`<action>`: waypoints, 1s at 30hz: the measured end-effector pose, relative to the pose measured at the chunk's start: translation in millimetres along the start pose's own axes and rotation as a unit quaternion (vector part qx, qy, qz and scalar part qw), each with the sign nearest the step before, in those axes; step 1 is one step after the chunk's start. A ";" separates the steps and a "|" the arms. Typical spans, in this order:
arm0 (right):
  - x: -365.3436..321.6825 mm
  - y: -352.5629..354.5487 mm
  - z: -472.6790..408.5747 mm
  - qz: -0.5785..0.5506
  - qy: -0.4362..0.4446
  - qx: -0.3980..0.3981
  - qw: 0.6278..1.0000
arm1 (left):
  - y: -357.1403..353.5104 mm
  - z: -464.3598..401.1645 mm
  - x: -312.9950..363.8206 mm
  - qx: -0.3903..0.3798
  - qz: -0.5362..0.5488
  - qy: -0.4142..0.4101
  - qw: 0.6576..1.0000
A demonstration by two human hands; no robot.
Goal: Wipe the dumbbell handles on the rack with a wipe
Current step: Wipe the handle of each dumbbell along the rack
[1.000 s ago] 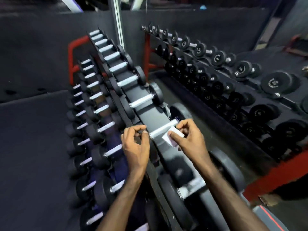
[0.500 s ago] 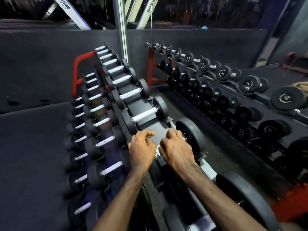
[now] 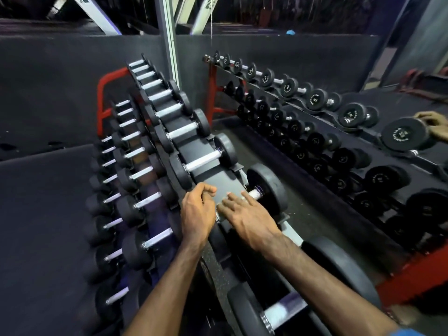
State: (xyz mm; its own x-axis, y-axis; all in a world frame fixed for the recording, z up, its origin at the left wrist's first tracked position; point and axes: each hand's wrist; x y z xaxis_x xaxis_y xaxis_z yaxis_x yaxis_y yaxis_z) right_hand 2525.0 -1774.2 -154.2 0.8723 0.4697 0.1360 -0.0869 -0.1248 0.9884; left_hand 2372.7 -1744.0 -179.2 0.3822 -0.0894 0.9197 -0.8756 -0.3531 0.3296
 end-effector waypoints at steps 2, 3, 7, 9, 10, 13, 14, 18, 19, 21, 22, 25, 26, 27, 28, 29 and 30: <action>5.2 3.2 3.5 0.021 -0.065 0.017 0.997 | -0.2 0.0 0.1 0.001 -0.001 0.003 1.000; 4.1 2.8 6.9 0.037 -0.081 0.021 0.996 | 0.2 0.4 -0.6 0.002 -0.002 0.005 1.000; 4.1 -3.8 11.8 0.053 -0.044 0.008 0.998 | 0.2 -1.4 0.6 0.001 0.002 0.010 1.000; 3.7 -2.1 11.5 0.033 -0.081 0.025 0.996 | 2.0 -0.5 2.7 0.001 -0.001 0.015 1.000; 1.5 -2.7 12.1 0.038 -0.075 0.020 0.996 | 1.4 -0.1 2.5 0.000 -0.001 0.016 1.000; -5.2 -7.6 16.4 0.019 -0.020 0.011 1.000 | 1.0 0.7 1.9 -0.005 -0.004 0.017 1.000; -3.4 -5.7 17.0 0.003 -0.034 0.007 0.999 | 0.8 0.5 2.2 -0.006 -0.005 0.016 1.000; -7.1 -15.9 18.3 0.009 -0.036 0.013 0.999 | 1.2 0.4 2.3 -0.003 0.002 0.010 1.000; -8.2 -19.0 19.1 0.023 -0.015 0.024 0.999 | 1.2 0.0 2.0 -0.004 0.002 0.007 1.000; -3.9 -14.6 21.7 -0.001 -0.029 0.026 0.999 | 1.2 0.6 1.8 -0.007 -0.001 0.006 1.000; -0.1 -9.7 22.1 -0.021 -0.060 0.016 0.998 | 1.2 0.8 2.4 -0.006 -0.001 0.004 1.000; -6.4 -7.4 20.9 -0.001 -0.036 0.019 0.999 | 1.4 0.4 1.0 -0.004 -0.008 0.000 1.000; -7.6 -10.3 21.5 0.020 -0.011 0.014 1.000 | 1.4 -0.1 0.3 -0.006 -0.010 -0.001 1.000; -5.3 -14.6 21.3 0.027 -0.007 0.017 0.999 | 1.4 -0.7 -0.6 -0.008 -0.013 0.001 1.000; -1.7 -14.4 22.1 0.017 -0.024 0.008 1.000 | 1.0 -1.0 -0.9 -0.010 -0.014 0.004 1.000; 2.6 -12.5 21.6 0.003 -0.047 0.014 0.999 | 0.8 -1.3 -0.5 -0.009 -0.014 0.006 1.000; 4.1 -8.0 20.9 -0.005 -0.064 0.008 0.998 | 0.9 -0.5 0.7 -0.007 -0.015 0.009 1.000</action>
State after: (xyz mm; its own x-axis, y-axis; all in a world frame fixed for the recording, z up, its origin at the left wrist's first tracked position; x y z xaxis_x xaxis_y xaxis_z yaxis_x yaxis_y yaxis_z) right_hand 2539.3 -1789.5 -162.9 0.9274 0.3556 0.1161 -0.0717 -0.1355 0.9882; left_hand 2372.0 -1743.9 -178.2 0.4039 -0.0625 0.9127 -0.8678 -0.3418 0.3606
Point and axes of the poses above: each hand's wrist, its own z-axis away from the middle knuckle, its own y-axis out of the back of the hand, x = y × z, and after that the axes turned 1 degree about x, right-handed
